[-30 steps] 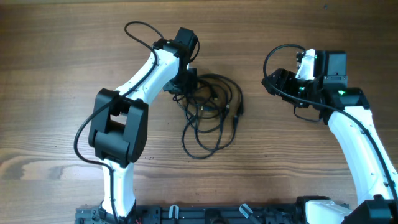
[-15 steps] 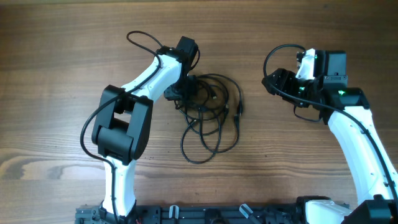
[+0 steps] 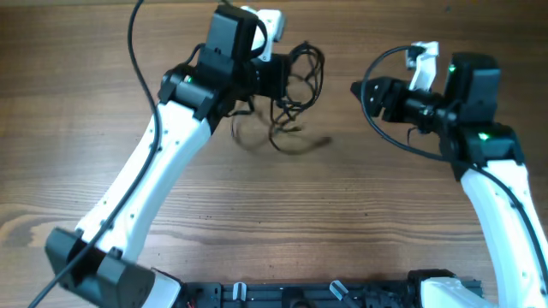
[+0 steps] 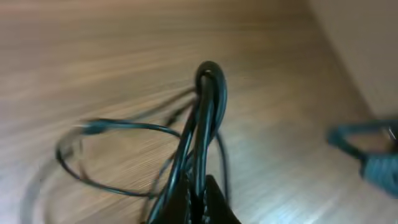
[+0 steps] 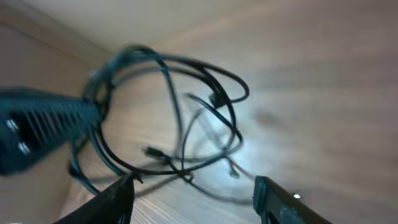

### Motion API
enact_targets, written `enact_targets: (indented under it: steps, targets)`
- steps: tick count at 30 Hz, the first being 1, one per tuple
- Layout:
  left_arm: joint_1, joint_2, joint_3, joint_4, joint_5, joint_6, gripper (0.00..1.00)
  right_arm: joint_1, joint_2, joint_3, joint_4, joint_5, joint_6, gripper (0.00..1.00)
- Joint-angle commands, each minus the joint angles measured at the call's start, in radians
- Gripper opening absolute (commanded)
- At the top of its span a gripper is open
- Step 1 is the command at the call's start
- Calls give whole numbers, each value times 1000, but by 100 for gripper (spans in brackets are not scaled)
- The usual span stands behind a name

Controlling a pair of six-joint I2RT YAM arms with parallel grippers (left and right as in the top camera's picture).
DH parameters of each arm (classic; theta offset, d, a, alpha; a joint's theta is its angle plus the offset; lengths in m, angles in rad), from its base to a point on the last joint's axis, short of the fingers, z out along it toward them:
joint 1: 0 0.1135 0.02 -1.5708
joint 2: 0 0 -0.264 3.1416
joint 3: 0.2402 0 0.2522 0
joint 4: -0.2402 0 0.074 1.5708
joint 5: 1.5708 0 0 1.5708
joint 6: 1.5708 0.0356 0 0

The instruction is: Untangle cables

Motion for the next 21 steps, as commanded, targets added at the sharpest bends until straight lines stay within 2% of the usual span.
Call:
enact_targets:
  steps: [1,3,8,13,16,21]
  targets:
    - [-39,13,0,5,137,160,4,3,-37,32,69,-109,99,63]
    - [-49,21,0,5,200,213,4,4,-35,32,108,-149,156,63]
    - [-56,26,0,50,234,185,4,5,-34,29,90,-148,240,62]
    - [-60,32,-1,101,246,-8,4,12,-9,26,76,-156,255,59]
    - [-68,34,-1,101,296,-31,4,26,12,26,84,-160,272,54]
    - [-73,34,-1,101,301,-251,4,53,58,26,95,-159,278,50]
